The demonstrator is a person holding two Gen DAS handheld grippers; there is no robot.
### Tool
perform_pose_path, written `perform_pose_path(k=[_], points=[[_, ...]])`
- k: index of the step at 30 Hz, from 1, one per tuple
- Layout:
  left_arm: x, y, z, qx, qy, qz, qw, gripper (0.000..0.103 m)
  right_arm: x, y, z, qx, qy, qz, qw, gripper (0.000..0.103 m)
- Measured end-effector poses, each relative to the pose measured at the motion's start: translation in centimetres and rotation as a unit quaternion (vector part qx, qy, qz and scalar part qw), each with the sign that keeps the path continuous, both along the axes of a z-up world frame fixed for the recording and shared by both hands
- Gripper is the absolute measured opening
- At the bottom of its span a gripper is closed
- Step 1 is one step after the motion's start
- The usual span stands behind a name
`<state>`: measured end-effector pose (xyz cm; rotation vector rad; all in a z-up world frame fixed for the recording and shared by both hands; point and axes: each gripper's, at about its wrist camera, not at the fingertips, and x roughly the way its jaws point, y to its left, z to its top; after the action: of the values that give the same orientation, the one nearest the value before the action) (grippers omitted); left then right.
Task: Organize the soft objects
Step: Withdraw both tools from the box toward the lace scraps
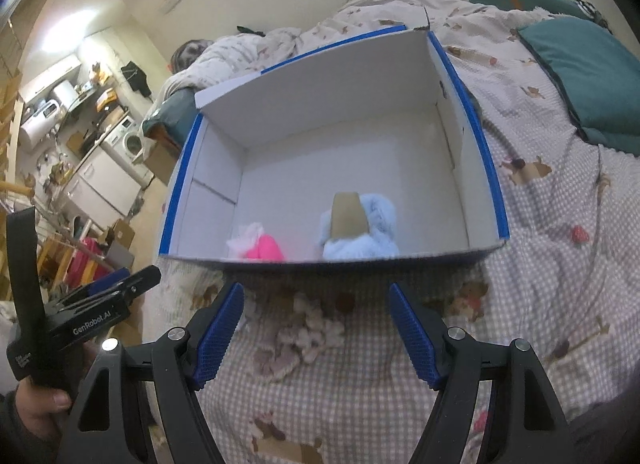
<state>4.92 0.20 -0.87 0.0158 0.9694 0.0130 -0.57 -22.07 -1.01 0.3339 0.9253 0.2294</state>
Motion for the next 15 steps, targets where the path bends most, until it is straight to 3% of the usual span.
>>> perform_pose_path(k=[10, 15], points=[[-0.8, 2.1, -1.5, -0.012, 0.027, 0.043, 0.9987, 0.063, 0.2, -1.9, -1.7, 0.01, 0.042, -0.042, 0.998, 0.079], [-0.4, 2.6, -2.3, -0.019, 0.044, 0.056, 0.9973, 0.063, 0.7, -0.8, -3.0, -0.013, 0.071, -0.025, 0.997, 0.079]])
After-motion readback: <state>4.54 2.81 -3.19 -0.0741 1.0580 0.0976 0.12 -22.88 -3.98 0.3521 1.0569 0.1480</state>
